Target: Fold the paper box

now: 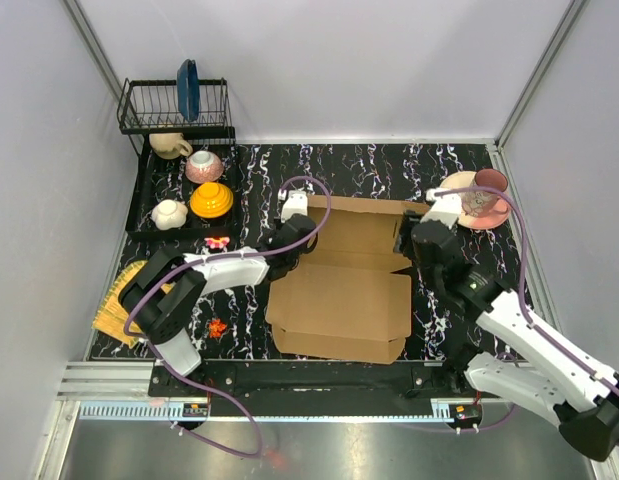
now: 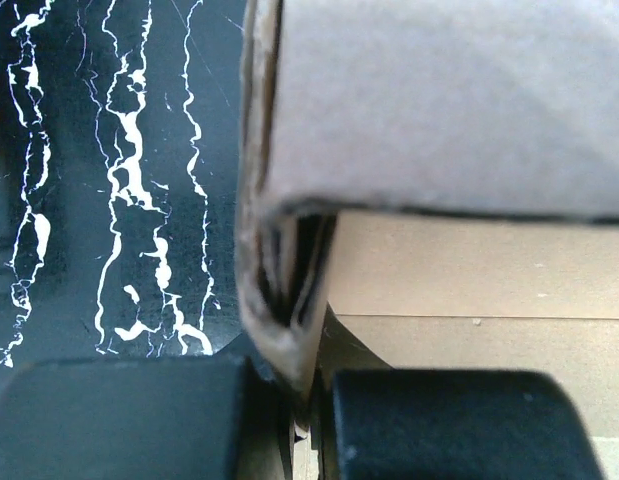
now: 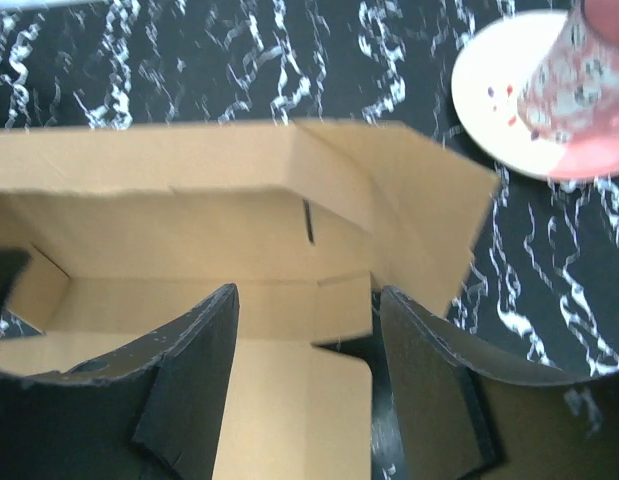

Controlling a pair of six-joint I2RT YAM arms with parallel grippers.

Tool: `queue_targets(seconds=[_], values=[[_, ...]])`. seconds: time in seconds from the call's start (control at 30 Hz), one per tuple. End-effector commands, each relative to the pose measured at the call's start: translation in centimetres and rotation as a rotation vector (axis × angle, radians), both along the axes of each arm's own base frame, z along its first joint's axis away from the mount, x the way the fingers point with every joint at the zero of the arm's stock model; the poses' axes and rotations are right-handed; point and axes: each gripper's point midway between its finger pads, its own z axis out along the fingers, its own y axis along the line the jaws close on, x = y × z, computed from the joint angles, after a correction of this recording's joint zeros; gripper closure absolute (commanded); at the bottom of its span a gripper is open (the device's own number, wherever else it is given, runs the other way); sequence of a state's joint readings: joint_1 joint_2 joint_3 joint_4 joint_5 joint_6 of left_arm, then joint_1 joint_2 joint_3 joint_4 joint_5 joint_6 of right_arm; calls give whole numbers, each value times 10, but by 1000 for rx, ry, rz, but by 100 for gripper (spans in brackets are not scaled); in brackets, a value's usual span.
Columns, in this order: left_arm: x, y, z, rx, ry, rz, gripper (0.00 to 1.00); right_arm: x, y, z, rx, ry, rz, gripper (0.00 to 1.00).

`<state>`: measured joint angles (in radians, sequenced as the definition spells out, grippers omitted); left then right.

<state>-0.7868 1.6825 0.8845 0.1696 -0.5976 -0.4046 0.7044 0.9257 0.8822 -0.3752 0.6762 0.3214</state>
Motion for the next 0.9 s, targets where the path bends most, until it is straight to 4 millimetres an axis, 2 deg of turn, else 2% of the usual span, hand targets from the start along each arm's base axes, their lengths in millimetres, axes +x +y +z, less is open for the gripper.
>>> queue_targets(seconds=[0.0, 0.07, 0.1, 0.13, 0.3, 0.5, 0.73, 0.8, 0.87], values=[[-18, 20, -25, 69, 176, -14, 100, -29, -16, -34, 141, 63, -73, 37], [-18, 20, -26, 52, 190, 1, 100, -40, -18, -44, 206, 82, -77, 39], [-18, 23, -28, 43, 198, 10, 100, -44, -16, -59, 241, 108, -85, 39], [-18, 22, -29, 26, 204, 17, 100, -48, -16, -63, 265, 115, -85, 41], [-23, 28, -32, 14, 231, 39, 100, -51, -9, -105, 263, 209, -94, 44], [-28, 33, -30, 14, 238, 49, 100, -33, 3, -136, 231, 250, -105, 41], [-30, 35, -32, 32, 254, 48, 100, -5, -4, -164, 180, 285, -178, 37], [-30, 34, -33, 35, 260, 42, 100, 3, 0, -165, 175, 284, -169, 38], [-30, 32, -34, 37, 268, 35, 100, 11, -5, -167, 174, 280, -194, 39]])
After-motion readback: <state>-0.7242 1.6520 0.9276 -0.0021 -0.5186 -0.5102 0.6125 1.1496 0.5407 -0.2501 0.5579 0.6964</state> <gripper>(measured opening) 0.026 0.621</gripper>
